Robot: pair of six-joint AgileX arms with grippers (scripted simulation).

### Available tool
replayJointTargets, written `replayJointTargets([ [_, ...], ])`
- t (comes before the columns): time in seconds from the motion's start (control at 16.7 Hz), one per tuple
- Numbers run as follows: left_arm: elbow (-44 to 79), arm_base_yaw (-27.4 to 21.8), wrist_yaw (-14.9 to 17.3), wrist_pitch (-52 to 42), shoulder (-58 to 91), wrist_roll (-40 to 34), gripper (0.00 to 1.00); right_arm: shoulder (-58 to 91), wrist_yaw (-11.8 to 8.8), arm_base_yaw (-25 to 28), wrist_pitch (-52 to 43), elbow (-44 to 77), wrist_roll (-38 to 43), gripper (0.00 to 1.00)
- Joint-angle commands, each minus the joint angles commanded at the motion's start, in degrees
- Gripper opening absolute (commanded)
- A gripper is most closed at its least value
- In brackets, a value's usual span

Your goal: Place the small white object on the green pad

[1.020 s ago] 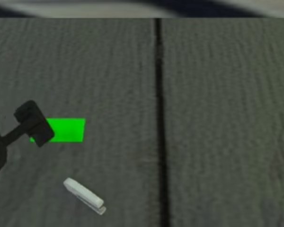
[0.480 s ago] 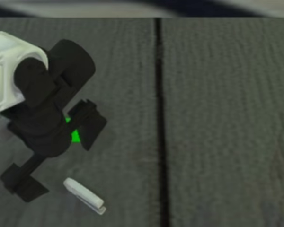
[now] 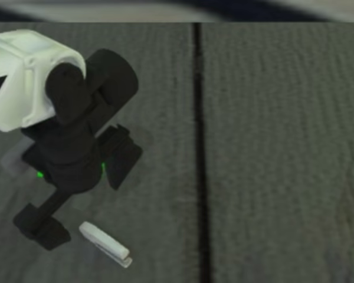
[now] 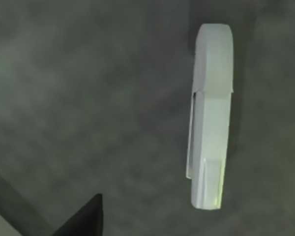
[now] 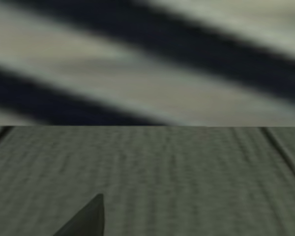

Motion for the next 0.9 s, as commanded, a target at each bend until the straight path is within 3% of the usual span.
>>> replayJointTargets([
  [0.24, -2.79, -0.04, 0.01, 4.05, 1.60, 0.16, 1.00, 0.00, 0.00, 0.00, 0.00, 0.00, 0.00, 1.00],
  [0.66, -13.66, -0.04, 0.02, 21.88, 8.23, 0.27, 1.00, 0.00, 0.00, 0.00, 0.00, 0.00, 0.00, 1.00],
  [0.9, -14.89, -0.06, 0.02, 23.67, 8.96, 0.27, 1.00, 0.00, 0.00, 0.00, 0.00, 0.00, 0.00, 1.00],
])
